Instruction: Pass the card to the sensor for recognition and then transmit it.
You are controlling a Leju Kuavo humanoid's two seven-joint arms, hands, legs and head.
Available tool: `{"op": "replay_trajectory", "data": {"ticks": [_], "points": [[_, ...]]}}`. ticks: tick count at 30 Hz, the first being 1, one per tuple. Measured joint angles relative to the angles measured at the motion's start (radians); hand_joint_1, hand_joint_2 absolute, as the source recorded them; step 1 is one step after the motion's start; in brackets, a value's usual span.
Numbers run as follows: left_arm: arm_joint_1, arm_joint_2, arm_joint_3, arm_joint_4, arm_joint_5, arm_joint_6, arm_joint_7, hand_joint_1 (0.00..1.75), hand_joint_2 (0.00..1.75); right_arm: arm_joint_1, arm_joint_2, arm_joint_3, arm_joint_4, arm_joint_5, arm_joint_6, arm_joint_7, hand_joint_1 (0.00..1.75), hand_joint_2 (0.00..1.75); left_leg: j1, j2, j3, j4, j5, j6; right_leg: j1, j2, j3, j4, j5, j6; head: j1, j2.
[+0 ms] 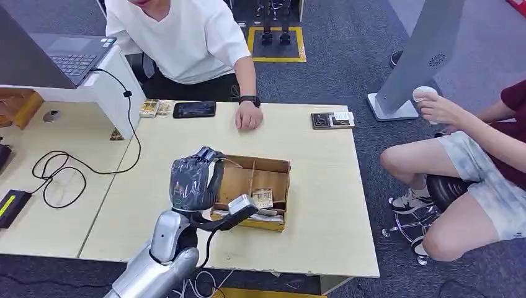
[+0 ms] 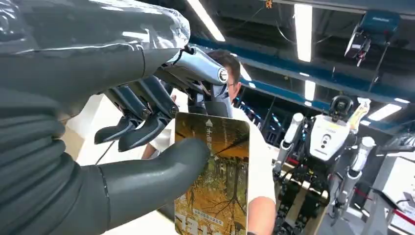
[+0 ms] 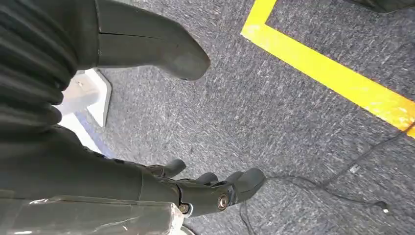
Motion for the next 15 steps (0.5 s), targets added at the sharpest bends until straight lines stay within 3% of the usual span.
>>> {"op": "replay_trajectory", "data": {"ticks": [7,15], "points": [[-0.077,-0.01,0.0,0.048,0.02,-0.041,0.024,1.75,1.75,-0.017,0.0,0.011,0.015,0.013,0.002,0.001,0.0,1.75,0.0,0.0,0.0,0.0,0.0,0.0,0.0,0.0,0.0,0.0,0.0,0.0,0.0,0.0],[-0.146,-0.019,0.0,0.132,0.003,-0.045,0.057,1.75,1.75,-0.03,0.0,0.025,0.031,0.013,0.015,0.001,0.0,1.75,0.0,0.0,0.0,0.0,0.0,0.0,0.0,0.0,0.0,0.0,0.0,0.0,0.0,0.0]]}}
